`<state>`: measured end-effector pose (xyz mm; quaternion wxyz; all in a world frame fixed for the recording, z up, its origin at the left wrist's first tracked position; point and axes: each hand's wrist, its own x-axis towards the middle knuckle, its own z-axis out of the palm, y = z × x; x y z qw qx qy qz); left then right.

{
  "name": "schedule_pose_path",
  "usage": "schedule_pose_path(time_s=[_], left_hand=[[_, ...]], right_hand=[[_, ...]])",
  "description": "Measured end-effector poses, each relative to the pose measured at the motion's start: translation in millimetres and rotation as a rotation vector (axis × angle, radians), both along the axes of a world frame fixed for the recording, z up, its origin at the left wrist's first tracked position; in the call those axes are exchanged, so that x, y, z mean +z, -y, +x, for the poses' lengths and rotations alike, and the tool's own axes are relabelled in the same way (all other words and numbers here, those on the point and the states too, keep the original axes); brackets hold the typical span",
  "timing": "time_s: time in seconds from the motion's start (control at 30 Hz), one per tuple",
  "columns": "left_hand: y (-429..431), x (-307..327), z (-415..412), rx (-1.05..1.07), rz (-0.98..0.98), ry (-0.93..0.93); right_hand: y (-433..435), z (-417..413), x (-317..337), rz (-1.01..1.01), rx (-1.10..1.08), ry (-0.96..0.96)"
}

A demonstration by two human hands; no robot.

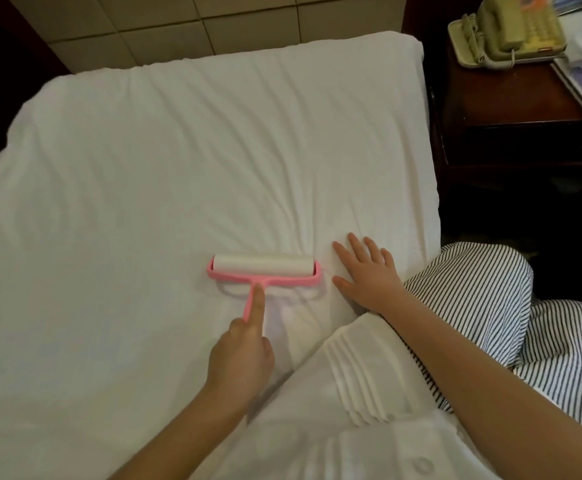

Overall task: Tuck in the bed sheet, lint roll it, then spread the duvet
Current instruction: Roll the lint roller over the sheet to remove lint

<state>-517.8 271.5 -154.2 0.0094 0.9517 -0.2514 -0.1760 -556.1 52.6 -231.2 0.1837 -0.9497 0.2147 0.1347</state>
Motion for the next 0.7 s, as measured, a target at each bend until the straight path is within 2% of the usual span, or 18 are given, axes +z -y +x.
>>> schedule_pose_path(time_s=[0.1,0.23,0.33,0.43,0.5,0.57,0.7], left_hand=[[22.3,-9.8,34.9,-0.008,-0.088,0.040],[79.1,-0.9,83.9,0.014,-0.224,0.021],[96.4,18.4,90.3,0.051,-0.261,-0.009],[66.5,29.2,62.0,-0.006,-0.209,0.102],[40.4,20.6,25.5,-0.089,-0.083,0.129],[26.0,9.2,-0.4,-0.092,-0.001,0.068],[42.7,-8.0,28.1,-0.042,-0.127,0.019]], right_hand=[[-0.6,-2.0,2.0,-0.075,0.006,-0.010],[2.7,2.4,2.6,-0.063,-0.062,-0.015],[15.2,2.2,3.9,-0.111,-0.270,0.041],[39.6,-5.2,5.1,-0.183,-0.488,0.085],[54.5,-8.2,3.2,-0.107,-0.603,0.105],[61.5,-5.3,0.4,-0.005,-0.703,0.133],[69.7,0.9,-2.4,0.139,-0.894,0.202]])
